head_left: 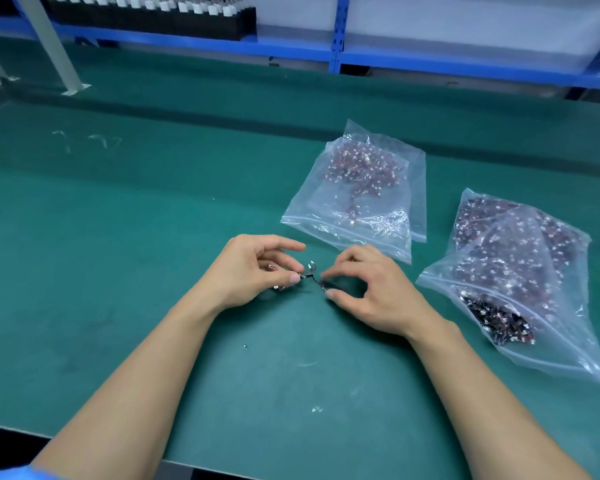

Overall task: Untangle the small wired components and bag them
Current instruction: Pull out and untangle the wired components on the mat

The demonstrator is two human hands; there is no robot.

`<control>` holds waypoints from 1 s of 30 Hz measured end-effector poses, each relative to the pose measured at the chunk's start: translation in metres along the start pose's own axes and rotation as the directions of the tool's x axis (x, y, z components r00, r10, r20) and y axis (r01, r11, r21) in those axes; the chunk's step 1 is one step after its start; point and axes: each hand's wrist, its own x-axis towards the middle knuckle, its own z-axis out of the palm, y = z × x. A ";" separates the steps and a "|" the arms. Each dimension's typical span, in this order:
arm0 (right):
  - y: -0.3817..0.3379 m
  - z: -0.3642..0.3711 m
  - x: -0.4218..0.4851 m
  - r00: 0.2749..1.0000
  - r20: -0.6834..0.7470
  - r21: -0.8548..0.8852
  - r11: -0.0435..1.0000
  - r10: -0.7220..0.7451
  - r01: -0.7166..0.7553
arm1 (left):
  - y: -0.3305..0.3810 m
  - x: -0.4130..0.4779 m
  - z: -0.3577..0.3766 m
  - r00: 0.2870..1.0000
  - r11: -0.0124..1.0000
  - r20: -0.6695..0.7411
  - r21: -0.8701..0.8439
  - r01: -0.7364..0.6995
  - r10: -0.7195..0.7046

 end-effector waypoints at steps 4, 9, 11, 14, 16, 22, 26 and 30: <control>0.000 -0.003 -0.001 1.000 0.015 -0.041 0.999 0.010 -0.009 | 0.000 -0.001 0.002 1.000 1.000 -0.009 0.022 0.018 -0.018; 0.001 -0.009 -0.005 0.996 0.009 -0.068 0.994 0.088 -0.087 | 0.001 -0.002 0.004 0.999 0.999 -0.015 0.004 0.042 -0.042; 0.001 -0.009 -0.006 0.995 0.014 -0.072 0.992 0.101 -0.099 | 0.000 -0.002 0.005 0.999 0.999 -0.024 0.015 0.041 -0.041; 0.001 -0.011 -0.006 0.992 0.028 -0.072 0.990 0.127 -0.124 | 0.000 -0.001 0.004 0.997 0.999 -0.073 0.041 0.026 -0.023; 0.001 -0.011 -0.006 0.989 0.039 -0.070 0.987 0.145 -0.142 | 0.001 0.000 0.004 0.994 0.999 -0.108 0.039 0.023 -0.018; -0.001 -0.012 -0.006 0.983 0.024 -0.027 0.983 0.183 -0.183 | 0.003 -0.001 0.005 0.986 0.998 -0.162 0.055 -0.029 0.038; -0.001 -0.012 -0.006 0.979 0.022 -0.011 0.979 0.204 -0.204 | 0.002 0.000 0.005 0.966 0.989 -0.245 0.138 -0.044 0.078; 0.001 -0.010 -0.006 0.975 0.002 0.016 0.975 0.222 -0.222 | 0.002 0.001 0.008 0.953 0.995 -0.287 0.050 -0.087 0.098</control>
